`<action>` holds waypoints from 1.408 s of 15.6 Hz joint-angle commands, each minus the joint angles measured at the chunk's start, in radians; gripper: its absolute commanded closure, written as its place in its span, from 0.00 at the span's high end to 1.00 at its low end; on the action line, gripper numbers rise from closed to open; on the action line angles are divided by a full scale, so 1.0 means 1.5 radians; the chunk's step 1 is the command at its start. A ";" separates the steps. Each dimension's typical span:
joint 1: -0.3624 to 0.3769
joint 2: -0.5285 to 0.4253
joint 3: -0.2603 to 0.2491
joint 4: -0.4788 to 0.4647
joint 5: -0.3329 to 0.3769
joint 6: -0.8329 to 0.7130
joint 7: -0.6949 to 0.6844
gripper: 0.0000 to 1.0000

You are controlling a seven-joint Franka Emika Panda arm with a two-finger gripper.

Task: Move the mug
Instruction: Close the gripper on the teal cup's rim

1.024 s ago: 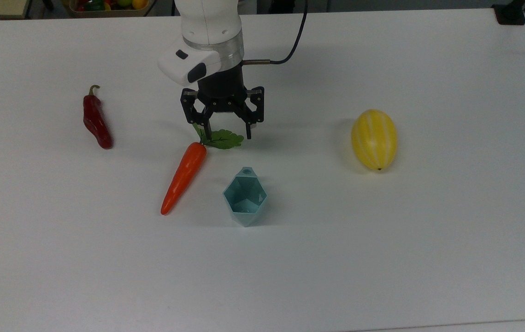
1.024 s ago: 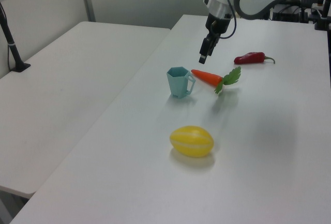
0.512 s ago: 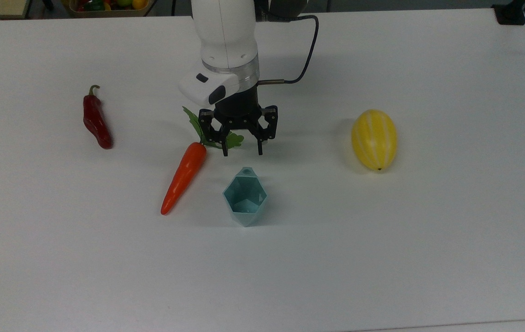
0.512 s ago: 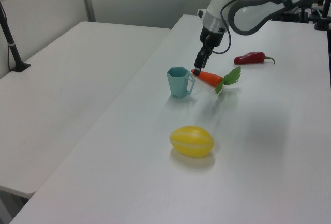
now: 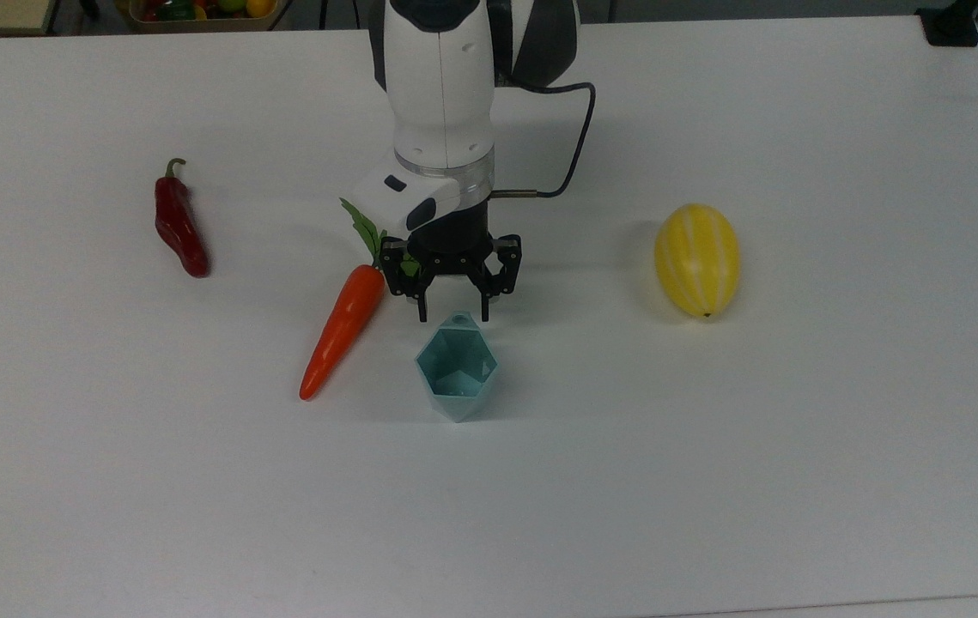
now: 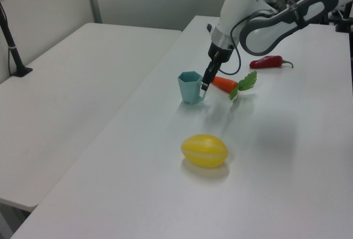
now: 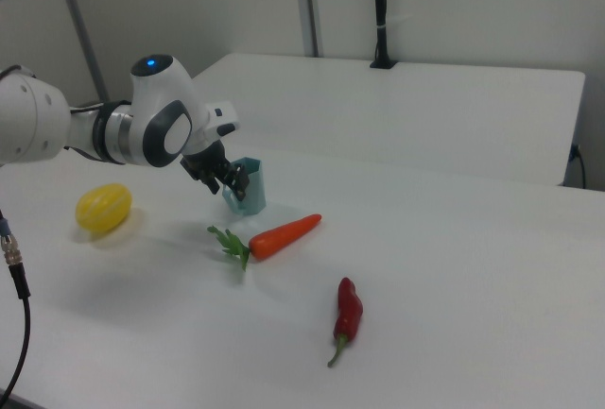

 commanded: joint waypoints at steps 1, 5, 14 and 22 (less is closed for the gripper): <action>0.007 0.016 -0.003 0.003 -0.024 0.035 0.035 0.65; 0.007 0.020 -0.003 0.003 -0.029 0.036 0.035 0.43; 0.007 0.020 -0.002 0.002 -0.033 0.035 0.035 0.01; 0.001 -0.053 -0.002 0.000 -0.031 -0.017 0.036 0.01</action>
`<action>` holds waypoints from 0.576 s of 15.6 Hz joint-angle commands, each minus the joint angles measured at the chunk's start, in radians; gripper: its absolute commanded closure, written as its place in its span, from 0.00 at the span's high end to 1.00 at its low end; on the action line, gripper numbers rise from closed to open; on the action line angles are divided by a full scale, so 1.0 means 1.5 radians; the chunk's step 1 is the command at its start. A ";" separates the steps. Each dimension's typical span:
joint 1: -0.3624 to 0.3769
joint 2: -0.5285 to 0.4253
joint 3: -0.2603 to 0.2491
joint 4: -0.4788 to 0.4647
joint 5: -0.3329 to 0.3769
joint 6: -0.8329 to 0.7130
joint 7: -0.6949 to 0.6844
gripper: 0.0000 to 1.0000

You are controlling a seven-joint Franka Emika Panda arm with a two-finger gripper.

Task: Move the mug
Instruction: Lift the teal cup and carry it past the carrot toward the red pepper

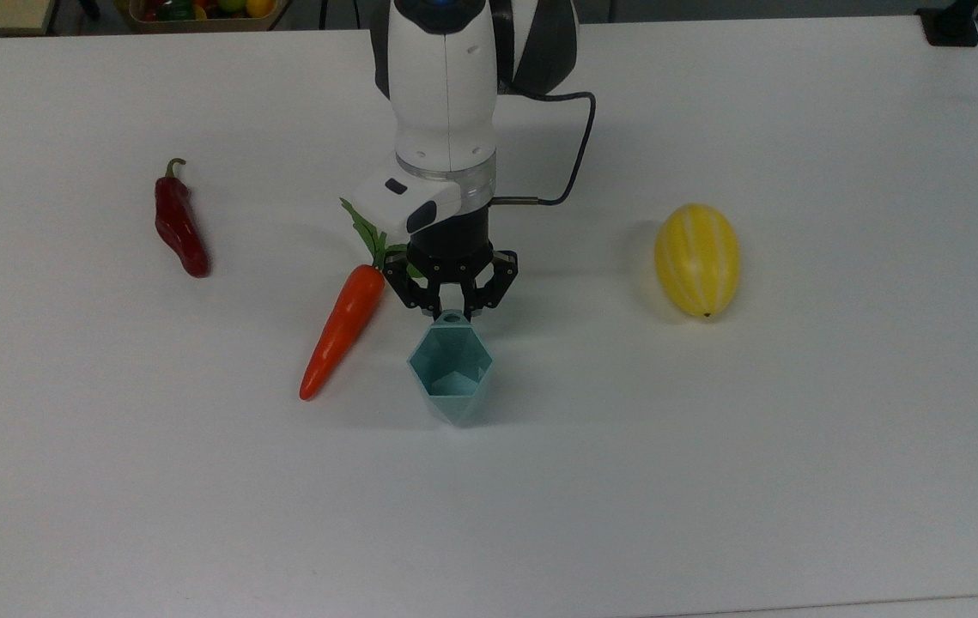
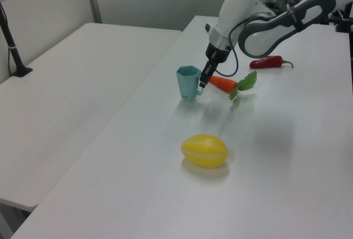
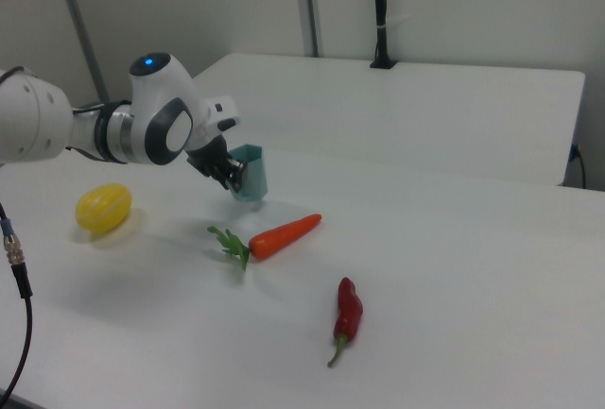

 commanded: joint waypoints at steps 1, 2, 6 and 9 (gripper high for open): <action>0.000 -0.078 -0.002 -0.012 -0.012 -0.061 0.019 0.01; 0.000 -0.098 -0.003 -0.012 -0.010 -0.082 0.019 0.01; -0.015 -0.181 -0.002 -0.012 -0.003 -0.190 0.015 0.01; -0.028 -0.240 -0.003 -0.014 -0.002 -0.276 0.008 0.01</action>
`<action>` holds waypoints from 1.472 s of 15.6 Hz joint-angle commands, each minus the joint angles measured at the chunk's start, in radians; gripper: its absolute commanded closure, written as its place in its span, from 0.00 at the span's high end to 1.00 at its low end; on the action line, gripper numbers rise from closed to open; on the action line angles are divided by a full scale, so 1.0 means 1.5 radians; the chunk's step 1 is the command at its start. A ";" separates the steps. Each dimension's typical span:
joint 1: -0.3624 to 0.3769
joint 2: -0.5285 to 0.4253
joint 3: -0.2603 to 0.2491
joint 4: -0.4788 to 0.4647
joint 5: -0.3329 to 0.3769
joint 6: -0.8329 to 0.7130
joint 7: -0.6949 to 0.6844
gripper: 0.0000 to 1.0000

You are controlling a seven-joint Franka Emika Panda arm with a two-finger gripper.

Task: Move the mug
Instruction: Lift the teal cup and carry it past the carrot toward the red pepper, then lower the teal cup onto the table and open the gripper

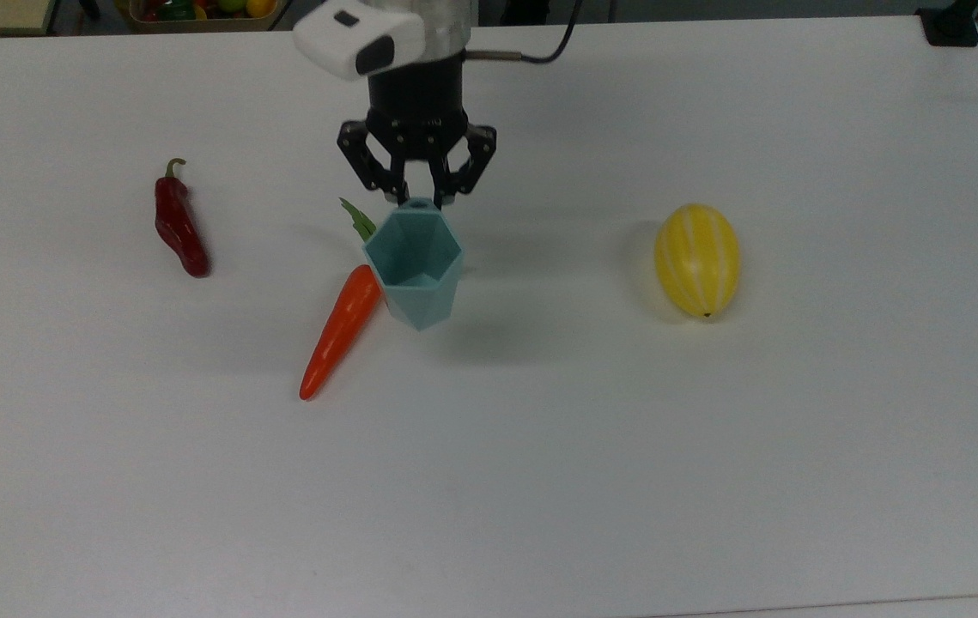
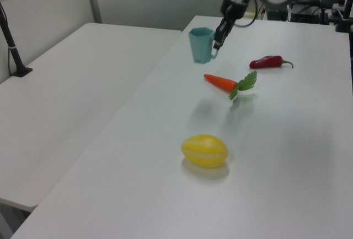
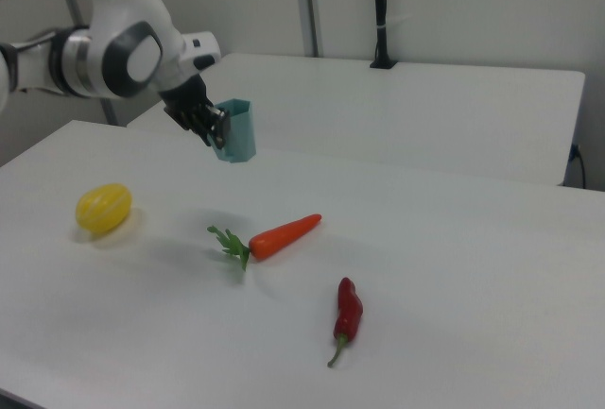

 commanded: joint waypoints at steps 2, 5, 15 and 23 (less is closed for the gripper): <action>-0.020 -0.108 -0.003 -0.028 0.010 -0.137 -0.035 0.01; -0.034 -0.171 -0.020 -0.056 0.052 -0.217 -0.134 0.01; -0.040 -0.308 -0.085 -0.297 0.064 -0.220 -0.290 0.01; -0.053 -0.304 -0.085 -0.444 0.052 -0.095 -0.327 0.03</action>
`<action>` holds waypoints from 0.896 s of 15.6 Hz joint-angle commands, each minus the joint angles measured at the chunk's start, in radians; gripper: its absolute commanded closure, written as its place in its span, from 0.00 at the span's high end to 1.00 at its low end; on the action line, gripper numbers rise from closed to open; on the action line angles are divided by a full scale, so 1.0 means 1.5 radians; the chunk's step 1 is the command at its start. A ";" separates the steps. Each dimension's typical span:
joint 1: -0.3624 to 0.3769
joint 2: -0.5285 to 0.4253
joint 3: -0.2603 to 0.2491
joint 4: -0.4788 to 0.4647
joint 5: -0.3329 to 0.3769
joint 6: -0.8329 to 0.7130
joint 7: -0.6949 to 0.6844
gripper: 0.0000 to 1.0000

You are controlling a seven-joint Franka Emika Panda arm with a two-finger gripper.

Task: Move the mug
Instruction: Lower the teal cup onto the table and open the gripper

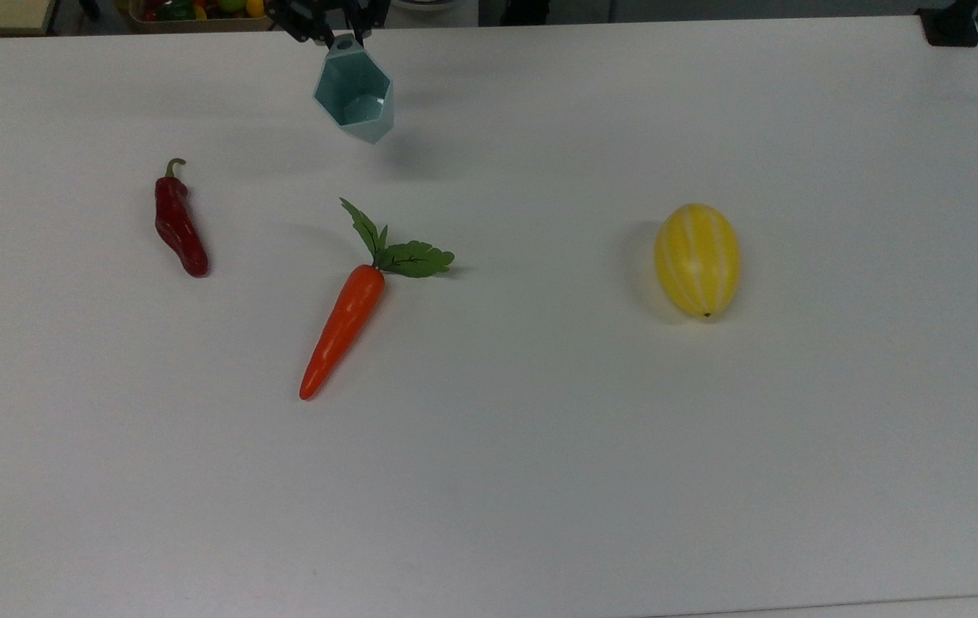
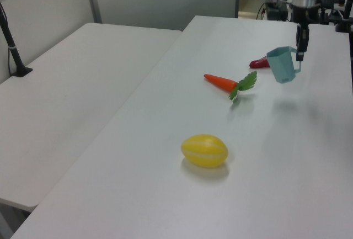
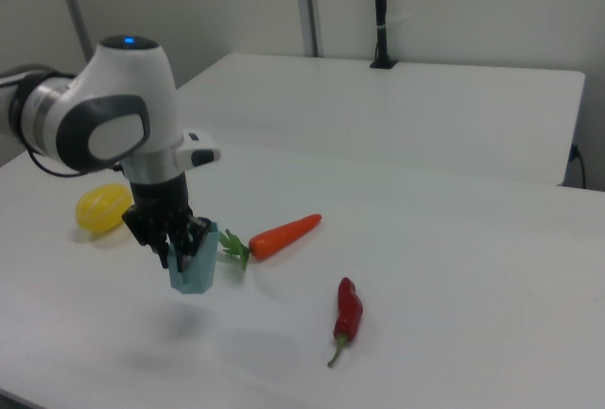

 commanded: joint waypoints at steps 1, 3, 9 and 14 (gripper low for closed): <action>0.000 -0.018 0.001 -0.094 -0.004 0.116 -0.014 0.03; 0.006 -0.011 0.001 -0.119 -0.004 0.155 -0.014 0.03; 0.013 0.021 0.007 -0.143 -0.005 0.198 -0.014 0.07; 0.013 0.031 0.007 -0.143 -0.004 0.200 -0.012 0.37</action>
